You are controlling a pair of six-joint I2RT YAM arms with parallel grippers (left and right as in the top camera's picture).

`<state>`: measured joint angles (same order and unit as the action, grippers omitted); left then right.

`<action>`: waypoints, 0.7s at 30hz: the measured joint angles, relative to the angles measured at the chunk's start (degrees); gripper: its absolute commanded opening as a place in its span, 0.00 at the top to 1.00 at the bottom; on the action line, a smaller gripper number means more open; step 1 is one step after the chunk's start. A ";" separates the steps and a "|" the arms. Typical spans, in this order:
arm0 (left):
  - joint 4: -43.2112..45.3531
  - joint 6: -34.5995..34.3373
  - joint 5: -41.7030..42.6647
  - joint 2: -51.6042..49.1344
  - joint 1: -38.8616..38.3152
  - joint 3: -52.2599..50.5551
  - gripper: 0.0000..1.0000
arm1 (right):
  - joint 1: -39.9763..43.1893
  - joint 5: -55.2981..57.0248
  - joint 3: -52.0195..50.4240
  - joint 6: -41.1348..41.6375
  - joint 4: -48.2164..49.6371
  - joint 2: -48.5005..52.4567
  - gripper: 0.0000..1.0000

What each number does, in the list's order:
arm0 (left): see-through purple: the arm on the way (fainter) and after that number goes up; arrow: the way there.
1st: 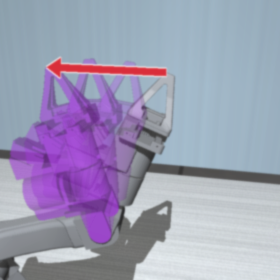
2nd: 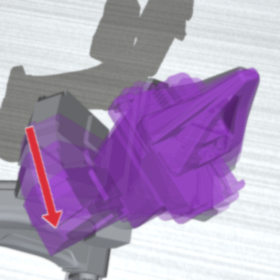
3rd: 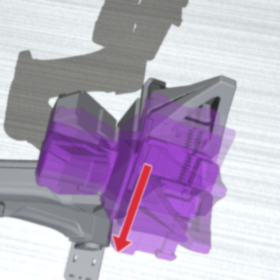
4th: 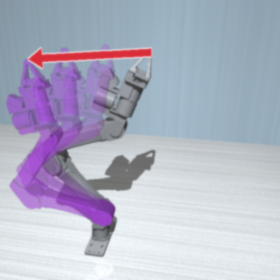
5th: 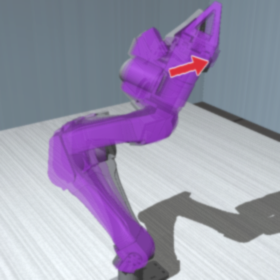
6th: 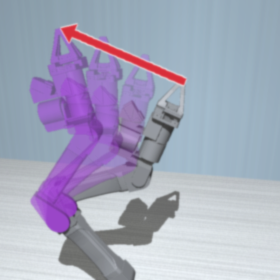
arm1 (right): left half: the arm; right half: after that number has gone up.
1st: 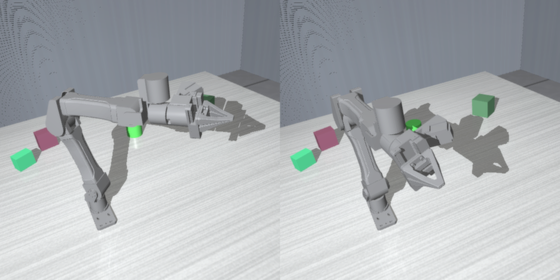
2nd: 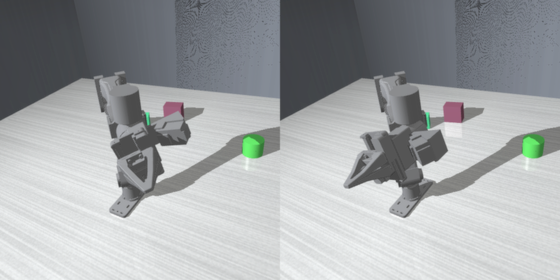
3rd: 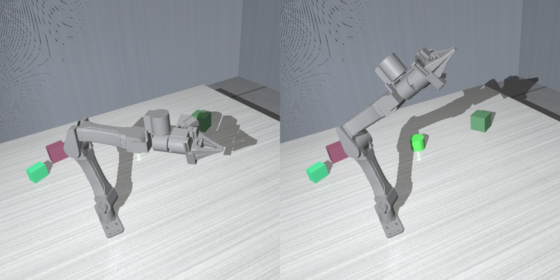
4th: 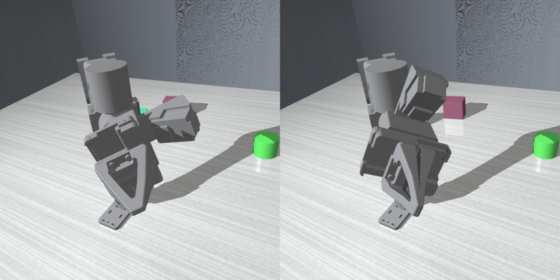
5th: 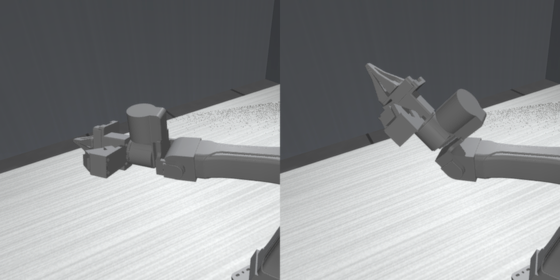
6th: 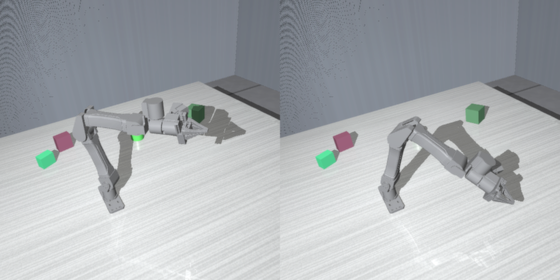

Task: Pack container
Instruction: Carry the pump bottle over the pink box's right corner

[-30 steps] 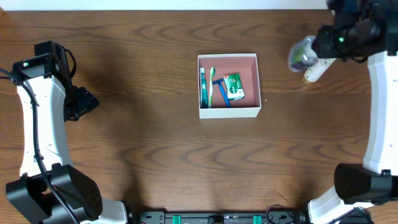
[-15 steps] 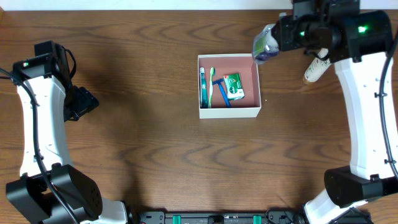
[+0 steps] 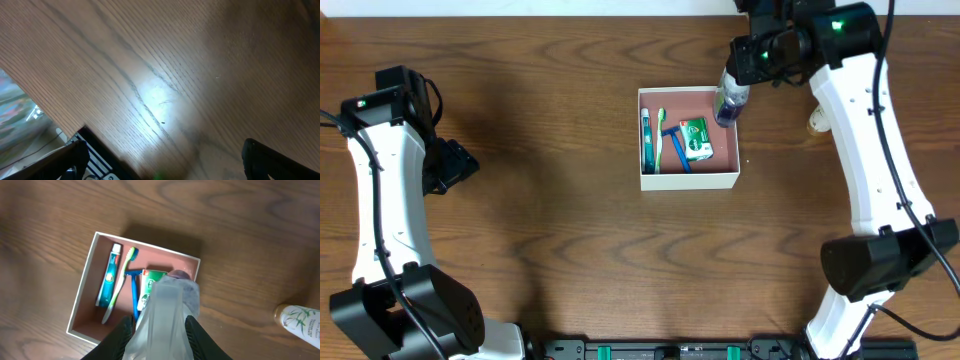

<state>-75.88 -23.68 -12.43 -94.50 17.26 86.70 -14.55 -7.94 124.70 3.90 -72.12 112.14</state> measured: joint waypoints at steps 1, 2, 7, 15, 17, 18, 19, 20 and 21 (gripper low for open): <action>0.00 0.00 0.00 0.00 0.00 0.00 0.02 | 0.00 0.00 0.00 0.00 0.00 0.28 0.79; 0.00 0.00 0.00 0.00 0.00 0.00 0.02 | 0.00 0.04 0.00 0.02 0.07 0.50 0.80; 0.00 0.00 0.00 0.00 0.00 0.00 0.02 | -0.02 0.00 0.00 0.02 0.24 2.43 0.79; 0.00 0.00 0.00 0.00 0.00 0.00 0.02 | -0.04 -0.20 0.09 0.04 1.68 4.61 0.78; 0.00 0.00 0.00 0.00 0.00 0.00 0.02 | -0.04 -0.17 0.09 0.04 2.05 4.66 0.78; 0.00 0.00 0.00 0.00 0.00 0.00 0.02 | -0.04 -0.20 0.09 0.04 2.21 4.66 0.78; 0.00 0.00 0.00 0.00 0.00 0.00 0.02 | -0.04 -0.20 0.09 0.04 2.43 4.72 0.78; 0.00 0.00 0.00 0.00 0.00 0.00 0.02 | -0.04 -0.22 0.09 0.04 2.67 4.76 0.78; 0.00 0.00 0.00 0.00 0.00 0.00 0.02 | -0.04 -0.24 0.09 0.04 2.86 4.83 0.78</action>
<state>-75.88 -23.68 -12.43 -94.50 17.26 86.70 -14.59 -8.19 124.79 3.95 -69.25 116.97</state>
